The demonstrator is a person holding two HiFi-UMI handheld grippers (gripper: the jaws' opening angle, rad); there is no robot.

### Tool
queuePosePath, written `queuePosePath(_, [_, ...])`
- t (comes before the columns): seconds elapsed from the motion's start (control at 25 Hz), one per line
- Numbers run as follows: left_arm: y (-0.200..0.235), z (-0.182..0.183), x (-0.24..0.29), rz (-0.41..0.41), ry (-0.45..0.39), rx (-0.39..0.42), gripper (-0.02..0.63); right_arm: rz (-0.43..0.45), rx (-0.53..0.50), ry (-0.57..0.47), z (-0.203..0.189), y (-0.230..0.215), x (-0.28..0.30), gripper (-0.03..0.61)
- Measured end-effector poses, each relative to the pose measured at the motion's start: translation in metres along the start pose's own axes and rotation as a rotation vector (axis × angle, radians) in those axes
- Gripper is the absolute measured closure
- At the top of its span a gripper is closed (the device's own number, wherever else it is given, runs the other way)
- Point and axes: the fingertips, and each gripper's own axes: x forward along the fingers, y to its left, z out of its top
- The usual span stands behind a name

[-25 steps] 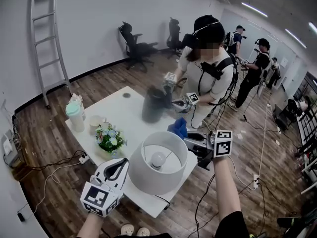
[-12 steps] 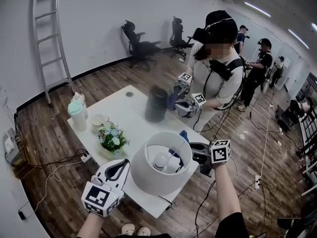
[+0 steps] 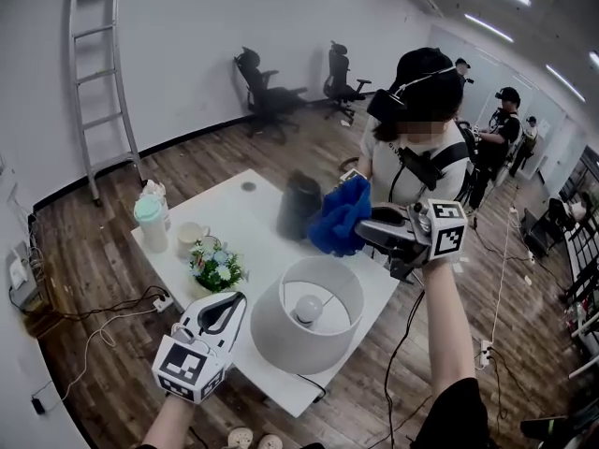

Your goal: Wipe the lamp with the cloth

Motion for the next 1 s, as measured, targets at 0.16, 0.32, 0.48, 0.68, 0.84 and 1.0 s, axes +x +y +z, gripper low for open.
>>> queuePosePath(0.16, [0.000, -0.001, -0.001, -0.002, -0.004, -0.006, 0.601, 0.095, 0.043, 0.207, -0.027, -0.006, 0.032, 0.492])
queuePosePath(0.32, [-0.002, -0.002, -0.003, -0.016, -0.003, 0.000, 0.601, 0.152, 0.146, 0.281, -0.061, -0.015, 0.043, 0.492])
queuePosePath(0.48, [-0.005, -0.004, 0.000, -0.020, 0.001, -0.005, 0.601, 0.154, 0.219, 0.352, -0.090, -0.031, 0.045, 0.492])
queuePosePath(0.68, [-0.006, -0.008, 0.000, -0.018, 0.008, -0.009, 0.601, 0.133, 0.313, 0.468, -0.136, -0.048, 0.050, 0.492])
queuePosePath(0.84, [-0.006, -0.014, -0.002, -0.006, 0.015, -0.021, 0.601, 0.074, 0.402, 0.496, -0.171, -0.065, 0.048, 0.492])
queuePosePath(1.0, [-0.007, -0.021, -0.006, 0.004, 0.023, -0.034, 0.601, -0.009, 0.474, 0.477, -0.204, -0.081, 0.039, 0.492])
